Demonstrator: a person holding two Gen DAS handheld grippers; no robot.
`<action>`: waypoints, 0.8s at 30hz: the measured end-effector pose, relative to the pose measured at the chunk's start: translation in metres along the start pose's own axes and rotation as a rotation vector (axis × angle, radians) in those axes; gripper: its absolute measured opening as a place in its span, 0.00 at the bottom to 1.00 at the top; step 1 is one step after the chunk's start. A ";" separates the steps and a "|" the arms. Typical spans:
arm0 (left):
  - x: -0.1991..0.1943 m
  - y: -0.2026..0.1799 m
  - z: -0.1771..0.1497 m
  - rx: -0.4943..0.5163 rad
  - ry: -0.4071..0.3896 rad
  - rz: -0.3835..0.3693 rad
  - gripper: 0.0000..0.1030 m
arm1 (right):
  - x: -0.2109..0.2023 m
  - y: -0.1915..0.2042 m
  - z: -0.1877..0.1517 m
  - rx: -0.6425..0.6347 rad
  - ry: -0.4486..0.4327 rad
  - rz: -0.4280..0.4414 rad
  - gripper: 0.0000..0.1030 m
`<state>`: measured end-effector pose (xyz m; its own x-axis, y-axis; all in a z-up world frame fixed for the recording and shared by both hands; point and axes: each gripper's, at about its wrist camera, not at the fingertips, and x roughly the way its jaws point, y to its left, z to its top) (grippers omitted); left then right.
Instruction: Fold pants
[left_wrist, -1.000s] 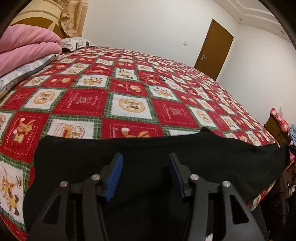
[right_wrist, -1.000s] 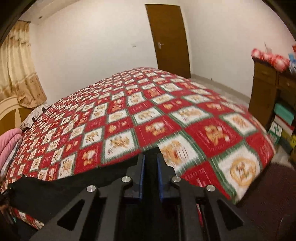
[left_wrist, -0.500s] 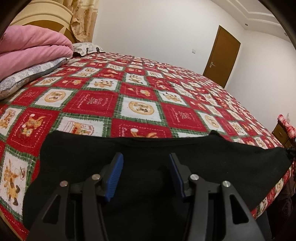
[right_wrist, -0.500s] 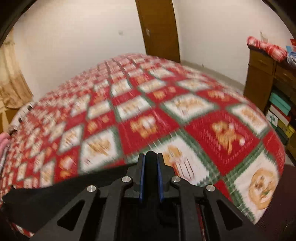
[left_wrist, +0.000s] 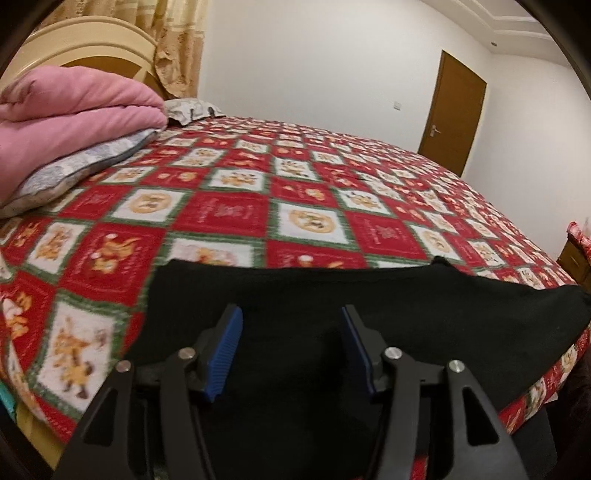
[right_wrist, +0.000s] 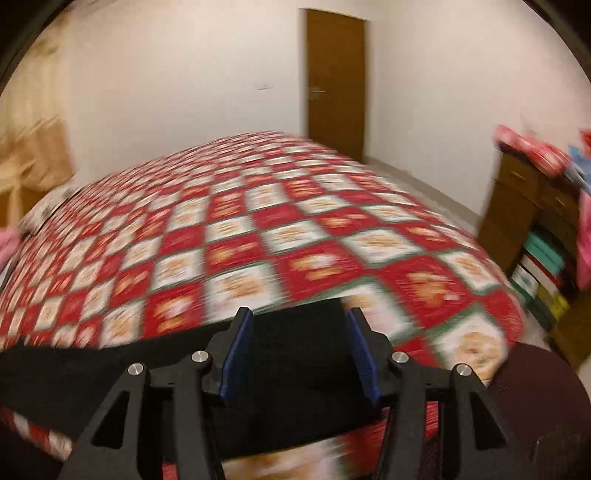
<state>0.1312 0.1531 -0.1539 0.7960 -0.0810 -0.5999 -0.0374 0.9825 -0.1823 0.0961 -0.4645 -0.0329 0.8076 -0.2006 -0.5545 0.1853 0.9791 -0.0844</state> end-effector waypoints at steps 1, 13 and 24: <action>0.000 0.003 -0.001 -0.002 0.004 0.011 0.56 | 0.000 0.018 -0.005 -0.036 0.003 0.036 0.52; -0.007 0.014 -0.008 -0.043 -0.032 -0.007 0.57 | 0.034 0.150 -0.082 -0.367 0.222 0.109 0.52; -0.010 -0.038 -0.019 0.033 -0.024 -0.069 0.68 | 0.065 0.306 -0.023 -0.212 0.256 0.660 0.52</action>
<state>0.1136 0.1137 -0.1560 0.8101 -0.1456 -0.5679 0.0379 0.9797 -0.1971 0.1926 -0.1776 -0.1141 0.5534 0.4212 -0.7186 -0.4268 0.8842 0.1897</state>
